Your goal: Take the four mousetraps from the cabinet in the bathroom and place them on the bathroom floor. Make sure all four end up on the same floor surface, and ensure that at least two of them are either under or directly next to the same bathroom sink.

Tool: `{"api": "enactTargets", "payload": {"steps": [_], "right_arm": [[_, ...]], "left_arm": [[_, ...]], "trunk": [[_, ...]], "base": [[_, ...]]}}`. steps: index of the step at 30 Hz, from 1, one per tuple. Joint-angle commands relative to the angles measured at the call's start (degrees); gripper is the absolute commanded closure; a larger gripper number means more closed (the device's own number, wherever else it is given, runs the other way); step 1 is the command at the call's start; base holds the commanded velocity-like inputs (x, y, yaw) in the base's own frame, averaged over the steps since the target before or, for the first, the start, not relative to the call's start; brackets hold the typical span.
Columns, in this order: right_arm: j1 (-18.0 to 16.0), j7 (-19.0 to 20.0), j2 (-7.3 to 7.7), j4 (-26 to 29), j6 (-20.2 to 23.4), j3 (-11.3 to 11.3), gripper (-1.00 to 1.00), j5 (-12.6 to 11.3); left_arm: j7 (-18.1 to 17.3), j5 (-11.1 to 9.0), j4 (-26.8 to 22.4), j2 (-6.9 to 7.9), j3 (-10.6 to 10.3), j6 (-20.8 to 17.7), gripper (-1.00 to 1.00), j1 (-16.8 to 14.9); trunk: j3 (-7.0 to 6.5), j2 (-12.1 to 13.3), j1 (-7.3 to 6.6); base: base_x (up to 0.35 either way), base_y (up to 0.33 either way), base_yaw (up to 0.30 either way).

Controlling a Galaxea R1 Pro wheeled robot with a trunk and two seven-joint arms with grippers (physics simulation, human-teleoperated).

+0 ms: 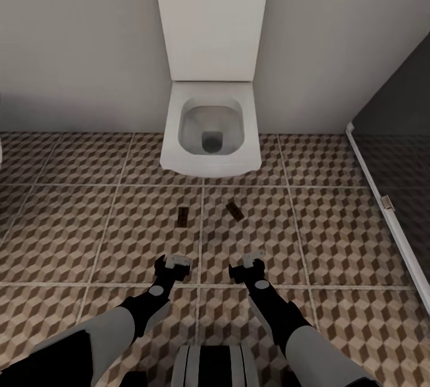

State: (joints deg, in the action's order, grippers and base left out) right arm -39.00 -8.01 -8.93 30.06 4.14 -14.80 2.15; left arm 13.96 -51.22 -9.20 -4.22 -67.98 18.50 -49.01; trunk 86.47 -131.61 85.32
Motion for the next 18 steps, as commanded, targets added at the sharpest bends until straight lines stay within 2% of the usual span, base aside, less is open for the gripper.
{"api": "enactTargets", "payload": {"steps": [1,18], "right_arm": [[-0.01,-0.43,0.04,0.09,0.42,-0.32,-1.00,0.22],[-0.01,-0.39,0.30,0.09,0.35,-0.32,-1.00,0.22]], "left_arm": [[0.36,-0.28,-0.03,0.00,-0.49,0.13,-1.00,-0.03],[0.45,-0.32,0.09,0.08,-0.49,0.17,-1.00,-0.03]], "trunk": [[-0.16,0.41,-0.23],[-3.21,7.22,-3.96]], "base": [[0.000,0.000,0.000],[0.000,0.000,0.000]]}}
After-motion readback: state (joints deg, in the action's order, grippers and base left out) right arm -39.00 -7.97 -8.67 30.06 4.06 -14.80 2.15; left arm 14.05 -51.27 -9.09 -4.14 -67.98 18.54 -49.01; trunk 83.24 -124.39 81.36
